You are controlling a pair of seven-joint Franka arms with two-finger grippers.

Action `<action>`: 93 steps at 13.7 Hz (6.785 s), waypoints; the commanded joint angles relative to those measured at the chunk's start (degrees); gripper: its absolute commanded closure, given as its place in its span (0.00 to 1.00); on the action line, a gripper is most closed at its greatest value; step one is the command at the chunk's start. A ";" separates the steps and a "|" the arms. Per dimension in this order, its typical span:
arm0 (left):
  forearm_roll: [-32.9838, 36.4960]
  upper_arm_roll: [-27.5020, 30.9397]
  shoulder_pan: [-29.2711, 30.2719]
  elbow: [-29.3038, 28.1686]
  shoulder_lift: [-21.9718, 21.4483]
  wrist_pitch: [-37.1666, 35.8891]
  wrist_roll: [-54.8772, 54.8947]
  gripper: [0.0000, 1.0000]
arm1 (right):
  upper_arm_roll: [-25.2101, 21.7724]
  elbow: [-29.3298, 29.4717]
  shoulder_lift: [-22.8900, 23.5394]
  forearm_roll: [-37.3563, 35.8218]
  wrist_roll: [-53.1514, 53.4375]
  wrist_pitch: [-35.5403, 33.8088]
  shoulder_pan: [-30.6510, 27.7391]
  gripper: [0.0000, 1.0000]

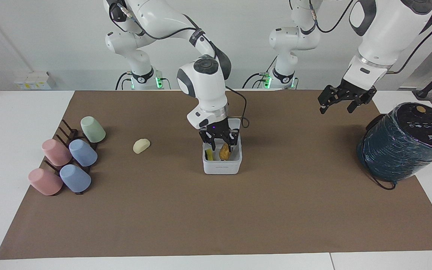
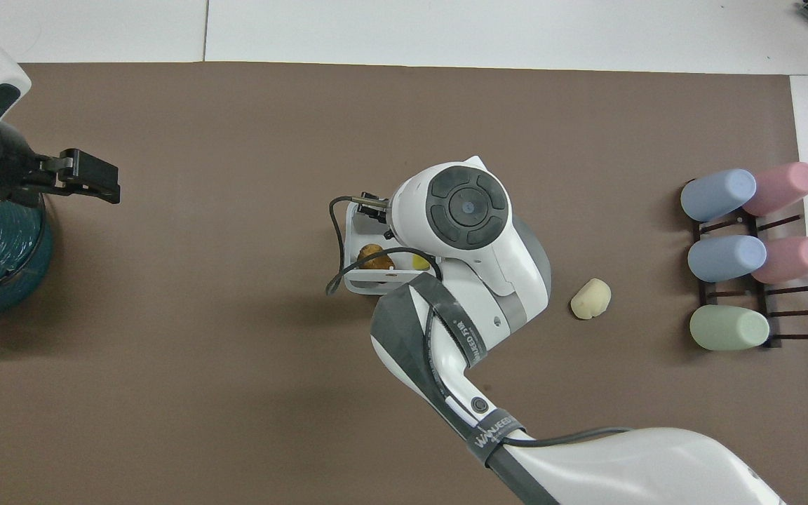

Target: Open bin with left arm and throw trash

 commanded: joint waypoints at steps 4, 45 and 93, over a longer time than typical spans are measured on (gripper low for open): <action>1.28 -0.14 0.11 -5.14 -3.08 2.60 1.28 0.00 | -0.06 -1.34 -4.11 -0.32 -0.16 -5.11 -3.52 0.00; 1.28 -0.14 0.02 -9.99 -5.28 7.44 1.11 0.00 | 1.26 -15.26 -11.51 4.24 -24.08 3.35 -22.61 1.00; 1.36 -0.05 -0.24 -16.85 -8.36 11.57 1.98 0.00 | 0.55 -2.94 -24.08 -1.63 -37.60 -31.64 -30.42 0.00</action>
